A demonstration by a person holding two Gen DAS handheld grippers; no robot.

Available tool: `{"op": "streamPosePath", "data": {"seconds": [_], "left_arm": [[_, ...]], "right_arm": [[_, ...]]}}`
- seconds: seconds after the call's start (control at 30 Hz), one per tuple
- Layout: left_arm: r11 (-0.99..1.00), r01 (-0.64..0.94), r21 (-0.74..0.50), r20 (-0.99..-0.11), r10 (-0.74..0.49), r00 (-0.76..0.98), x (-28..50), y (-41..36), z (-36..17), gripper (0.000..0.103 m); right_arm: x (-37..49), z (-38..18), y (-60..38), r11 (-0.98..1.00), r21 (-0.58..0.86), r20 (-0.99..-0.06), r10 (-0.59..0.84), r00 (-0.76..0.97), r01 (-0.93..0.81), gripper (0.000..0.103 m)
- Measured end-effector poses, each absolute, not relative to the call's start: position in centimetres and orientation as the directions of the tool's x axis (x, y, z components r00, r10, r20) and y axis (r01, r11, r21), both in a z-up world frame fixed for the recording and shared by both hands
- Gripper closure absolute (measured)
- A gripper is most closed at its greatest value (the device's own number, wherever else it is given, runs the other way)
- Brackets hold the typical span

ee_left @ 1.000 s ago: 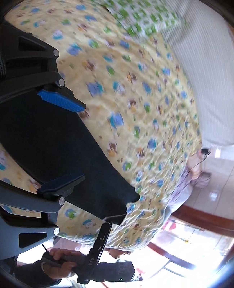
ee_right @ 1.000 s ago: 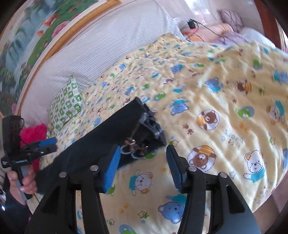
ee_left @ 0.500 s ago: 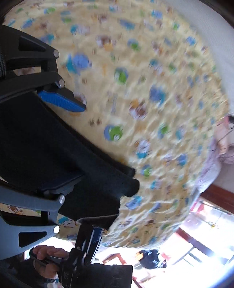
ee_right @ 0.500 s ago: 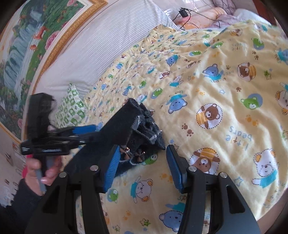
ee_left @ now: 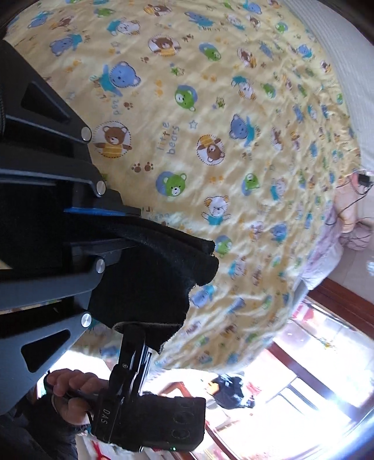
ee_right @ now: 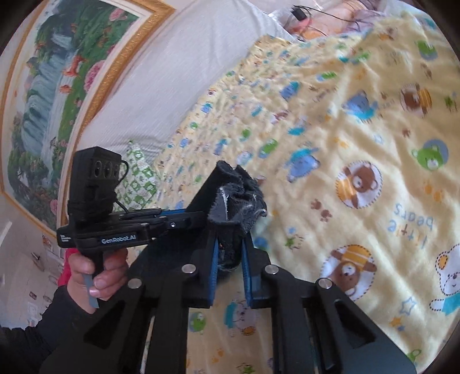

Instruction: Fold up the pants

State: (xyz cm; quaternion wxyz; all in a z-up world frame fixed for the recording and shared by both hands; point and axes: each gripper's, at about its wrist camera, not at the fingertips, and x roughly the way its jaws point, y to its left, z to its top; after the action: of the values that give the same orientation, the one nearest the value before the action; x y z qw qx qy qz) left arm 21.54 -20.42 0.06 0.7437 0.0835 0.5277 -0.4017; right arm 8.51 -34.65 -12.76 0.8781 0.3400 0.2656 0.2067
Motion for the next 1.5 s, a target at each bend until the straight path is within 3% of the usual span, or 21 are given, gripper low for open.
{"op": "streamPosePath", "data": {"seconds": [0.27,0.53,1.03,1.5], "left_arm": [[0.683,0.648,-0.337,-0.771,-0.595,0.226,19.1,-15.2,4.3,0.092],[0.706,0.58,-0.407,-0.697,-0.65,0.303,17.0,-9.2,5.8,0.092],[0.737,0.426,-0.525,-0.638,-0.672,0.375,15.2,0.3,1.7,0.093],[0.747,0.284,-0.602,-0.624,-0.661,0.416,12.9,6.4,-1.5,0.095]], "right_arm": [[7.5,-8.6,-31.6,0.598,0.703,-0.172,0.668,0.724,-0.385,0.087],[7.5,-6.2,-25.7,0.488,0.684,-0.097,0.797,0.595,-0.542,0.087],[11.0,-10.3,-17.5,0.322,0.772,-0.118,0.92,0.374,-0.549,0.087],[12.7,-13.1,-14.0,0.369,0.781,-0.243,0.923,0.299,-0.504,0.087]]}}
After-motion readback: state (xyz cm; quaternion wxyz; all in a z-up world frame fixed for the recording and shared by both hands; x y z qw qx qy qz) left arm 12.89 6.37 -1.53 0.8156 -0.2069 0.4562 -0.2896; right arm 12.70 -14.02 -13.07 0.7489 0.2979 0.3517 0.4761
